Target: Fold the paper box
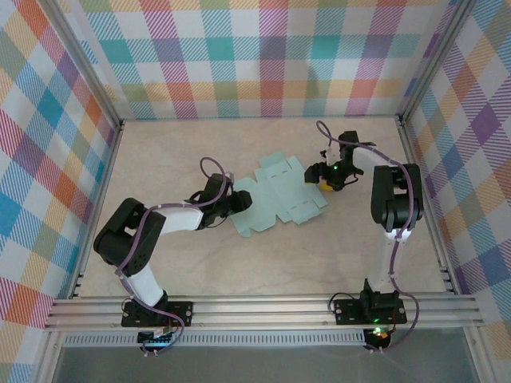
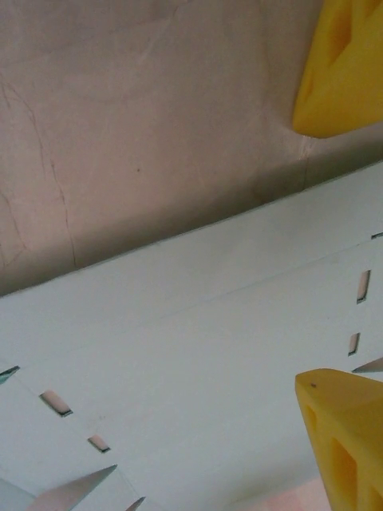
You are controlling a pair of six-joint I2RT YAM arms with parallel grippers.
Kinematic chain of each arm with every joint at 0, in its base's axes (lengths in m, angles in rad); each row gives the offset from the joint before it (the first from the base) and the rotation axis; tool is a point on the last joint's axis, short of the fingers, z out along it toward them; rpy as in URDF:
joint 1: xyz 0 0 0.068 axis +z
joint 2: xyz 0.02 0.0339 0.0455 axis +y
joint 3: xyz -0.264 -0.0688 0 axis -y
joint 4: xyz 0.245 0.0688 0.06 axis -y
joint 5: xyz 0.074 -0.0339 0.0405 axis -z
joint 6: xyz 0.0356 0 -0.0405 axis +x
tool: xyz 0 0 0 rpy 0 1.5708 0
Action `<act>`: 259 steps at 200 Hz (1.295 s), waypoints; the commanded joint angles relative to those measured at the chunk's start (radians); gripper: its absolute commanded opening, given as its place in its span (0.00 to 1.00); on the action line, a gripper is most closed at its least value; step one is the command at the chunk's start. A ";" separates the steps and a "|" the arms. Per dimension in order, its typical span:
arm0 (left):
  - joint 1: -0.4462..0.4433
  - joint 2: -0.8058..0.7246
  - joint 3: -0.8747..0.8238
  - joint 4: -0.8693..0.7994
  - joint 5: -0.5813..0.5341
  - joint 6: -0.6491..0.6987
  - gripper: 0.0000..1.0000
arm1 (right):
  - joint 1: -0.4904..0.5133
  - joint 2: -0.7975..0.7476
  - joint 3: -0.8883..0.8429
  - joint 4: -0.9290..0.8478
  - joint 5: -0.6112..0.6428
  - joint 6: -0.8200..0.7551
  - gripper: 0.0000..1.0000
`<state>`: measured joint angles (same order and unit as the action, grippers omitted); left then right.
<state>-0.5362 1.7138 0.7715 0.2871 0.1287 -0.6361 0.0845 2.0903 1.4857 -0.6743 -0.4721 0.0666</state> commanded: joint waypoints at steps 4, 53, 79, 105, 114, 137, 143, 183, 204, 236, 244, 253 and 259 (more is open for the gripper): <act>-0.004 -0.012 -0.040 -0.003 -0.034 -0.004 0.45 | 0.000 -0.010 -0.021 0.008 -0.048 -0.009 0.75; -0.004 0.006 -0.029 0.001 -0.022 -0.013 0.47 | 0.003 0.021 -0.038 0.029 -0.272 -0.029 0.61; -0.004 0.008 -0.032 -0.003 -0.027 -0.012 0.47 | 0.002 -0.012 -0.061 0.061 -0.255 -0.031 0.49; -0.004 0.008 -0.034 -0.003 -0.033 -0.010 0.48 | 0.003 -0.043 -0.074 0.076 -0.234 -0.039 0.36; -0.004 0.008 -0.034 -0.003 -0.033 -0.010 0.48 | 0.003 -0.051 -0.076 0.077 -0.215 -0.039 0.30; -0.004 -0.002 -0.027 -0.017 -0.028 -0.010 0.49 | 0.013 -0.079 -0.086 0.081 -0.125 -0.046 0.21; -0.004 -0.010 -0.023 -0.025 -0.025 -0.006 0.49 | 0.019 -0.088 -0.089 0.079 -0.088 -0.049 0.20; -0.010 -0.102 0.024 -0.138 -0.058 0.056 0.49 | 0.063 -0.162 -0.144 0.128 0.149 -0.060 0.06; -0.011 -0.160 0.044 -0.193 -0.087 0.089 0.53 | 0.081 -0.214 -0.204 0.213 0.204 -0.060 0.00; -0.010 -0.221 0.069 -0.243 -0.120 0.129 0.67 | 0.112 -0.274 -0.253 0.268 0.224 -0.110 0.00; -0.010 -0.230 0.072 -0.248 -0.127 0.135 0.73 | 0.112 -0.287 -0.262 0.279 0.201 -0.114 0.00; -0.008 -0.236 0.079 -0.255 -0.127 0.141 0.78 | 0.112 -0.302 -0.275 0.296 0.172 -0.113 0.00; -0.008 -0.238 0.088 -0.260 -0.125 0.146 0.82 | 0.112 -0.312 -0.282 0.306 0.152 -0.111 0.00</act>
<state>-0.5365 1.5051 0.8257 0.0910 0.0315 -0.5282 0.1909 1.8359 1.2320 -0.4366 -0.2848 -0.0139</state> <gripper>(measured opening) 0.778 0.047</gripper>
